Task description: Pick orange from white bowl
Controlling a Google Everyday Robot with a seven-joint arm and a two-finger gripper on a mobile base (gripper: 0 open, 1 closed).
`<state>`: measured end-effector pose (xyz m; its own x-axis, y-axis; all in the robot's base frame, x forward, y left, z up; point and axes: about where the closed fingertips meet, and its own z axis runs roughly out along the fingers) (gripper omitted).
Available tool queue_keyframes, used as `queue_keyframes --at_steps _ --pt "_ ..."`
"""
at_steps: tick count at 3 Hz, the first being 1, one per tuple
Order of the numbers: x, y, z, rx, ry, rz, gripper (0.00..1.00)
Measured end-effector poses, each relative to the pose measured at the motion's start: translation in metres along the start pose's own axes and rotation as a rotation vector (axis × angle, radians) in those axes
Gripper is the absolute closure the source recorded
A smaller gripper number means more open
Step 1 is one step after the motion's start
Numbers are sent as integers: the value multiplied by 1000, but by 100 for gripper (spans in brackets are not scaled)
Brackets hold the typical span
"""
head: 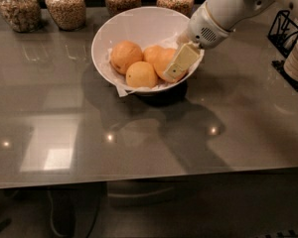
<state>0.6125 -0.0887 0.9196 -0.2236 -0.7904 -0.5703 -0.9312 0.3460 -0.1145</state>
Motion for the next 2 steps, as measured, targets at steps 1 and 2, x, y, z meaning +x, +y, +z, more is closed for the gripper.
queue_keyframes --at_steps 1,2 --pt "2 -2 11 -10 15 8 26" --pt "4 -3 23 -22 31 15 26"
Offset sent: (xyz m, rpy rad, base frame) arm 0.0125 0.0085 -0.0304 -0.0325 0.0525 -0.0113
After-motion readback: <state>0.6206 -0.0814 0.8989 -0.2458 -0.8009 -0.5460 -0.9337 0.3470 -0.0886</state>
